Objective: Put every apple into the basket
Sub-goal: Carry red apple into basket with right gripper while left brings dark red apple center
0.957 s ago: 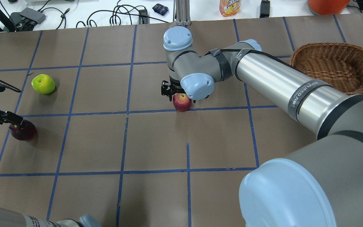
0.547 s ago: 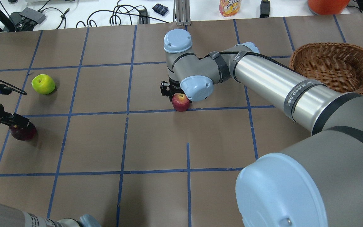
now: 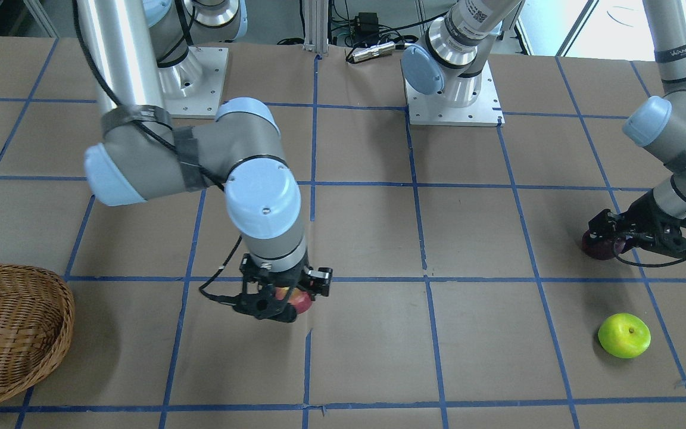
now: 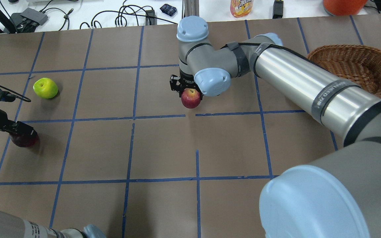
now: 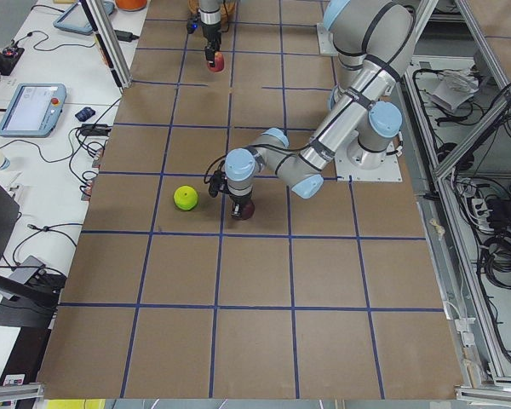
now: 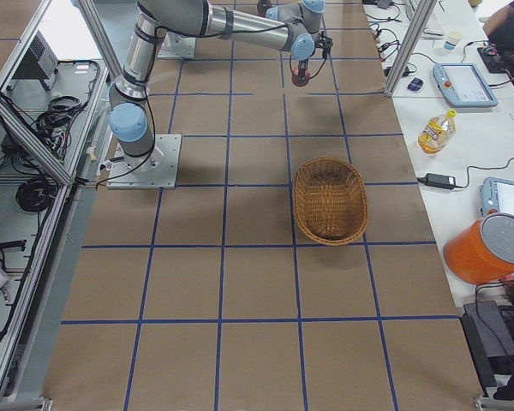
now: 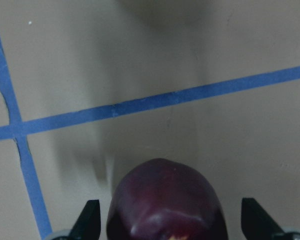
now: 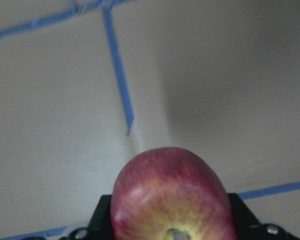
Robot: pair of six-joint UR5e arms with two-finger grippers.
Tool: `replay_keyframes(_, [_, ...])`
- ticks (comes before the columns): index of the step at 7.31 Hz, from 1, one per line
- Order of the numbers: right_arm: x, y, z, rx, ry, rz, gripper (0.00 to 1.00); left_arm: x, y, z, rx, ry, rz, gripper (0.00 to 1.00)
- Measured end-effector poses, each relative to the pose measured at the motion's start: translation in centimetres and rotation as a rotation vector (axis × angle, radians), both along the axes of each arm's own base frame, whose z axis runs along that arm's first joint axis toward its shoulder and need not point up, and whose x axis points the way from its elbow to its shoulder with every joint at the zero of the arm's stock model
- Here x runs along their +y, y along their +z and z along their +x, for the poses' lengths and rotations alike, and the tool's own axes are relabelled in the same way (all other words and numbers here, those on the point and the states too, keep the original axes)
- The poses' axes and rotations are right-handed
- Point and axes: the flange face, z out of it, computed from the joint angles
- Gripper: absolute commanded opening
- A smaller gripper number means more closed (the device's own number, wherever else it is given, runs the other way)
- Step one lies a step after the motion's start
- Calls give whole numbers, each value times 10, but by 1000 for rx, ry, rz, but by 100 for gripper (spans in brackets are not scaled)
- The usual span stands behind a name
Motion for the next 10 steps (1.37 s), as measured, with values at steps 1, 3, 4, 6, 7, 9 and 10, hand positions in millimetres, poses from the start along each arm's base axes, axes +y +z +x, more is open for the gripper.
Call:
replay_keyframes(1, [-21, 23, -56, 11, -35, 1, 0, -1, 8, 0, -1, 3, -13, 0])
replay_keyframes(3, [-47, 46, -188, 78, 14, 13, 0, -19, 46, -9, 4, 36, -23, 0])
replay_keyframes(4, [-51, 48, -251, 117, 60, 29, 0, -40, 66, -33, 39, 93, -13, 0])
replay_keyframes(6, [-47, 45, -362, 199, 155, 78, 0, -90, 85, -144, 117, 270, 23, 0])
replay_keyframes(7, [-43, 41, -404, 216, 198, 97, 0, -109, 85, -212, 120, 341, 24, 0])
replay_keyframes(9, [-42, 14, -473, 224, 245, 114, 0, -125, 73, -327, 130, 458, 0, 0])
replay_keyframes(10, [-48, -3, -500, 253, 275, 92, 0, -127, 59, -378, 133, 484, 0, 0])
